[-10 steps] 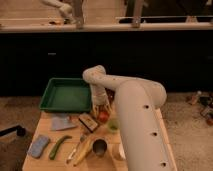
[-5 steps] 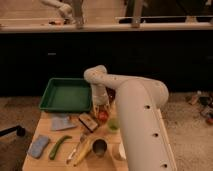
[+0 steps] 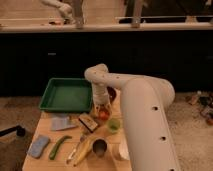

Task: Place apple in tray

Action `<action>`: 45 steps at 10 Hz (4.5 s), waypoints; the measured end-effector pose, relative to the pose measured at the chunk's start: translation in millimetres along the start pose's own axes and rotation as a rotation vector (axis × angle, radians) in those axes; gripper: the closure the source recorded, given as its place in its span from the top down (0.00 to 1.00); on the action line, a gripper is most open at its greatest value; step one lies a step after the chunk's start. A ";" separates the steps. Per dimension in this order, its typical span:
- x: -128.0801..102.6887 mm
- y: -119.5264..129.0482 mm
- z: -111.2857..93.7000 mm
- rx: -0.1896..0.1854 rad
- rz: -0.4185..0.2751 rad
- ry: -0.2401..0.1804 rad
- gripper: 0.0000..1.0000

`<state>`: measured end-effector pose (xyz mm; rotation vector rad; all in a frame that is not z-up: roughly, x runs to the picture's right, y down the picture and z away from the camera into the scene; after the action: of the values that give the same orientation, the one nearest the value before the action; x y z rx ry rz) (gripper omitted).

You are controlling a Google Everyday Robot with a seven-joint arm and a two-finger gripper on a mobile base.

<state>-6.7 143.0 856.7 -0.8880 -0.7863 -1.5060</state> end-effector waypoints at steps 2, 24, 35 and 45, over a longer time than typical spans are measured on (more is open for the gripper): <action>-2.8 1.4 -8.6 0.007 0.007 0.034 0.00; 1.6 -72.7 -78.6 0.164 -0.161 0.298 0.00; 64.5 -132.5 -74.1 0.219 -0.252 0.279 0.00; 84.4 -145.7 -40.2 0.239 -0.278 0.197 0.06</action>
<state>-159.9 83.9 911.5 -0.4582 -0.9480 -1.6692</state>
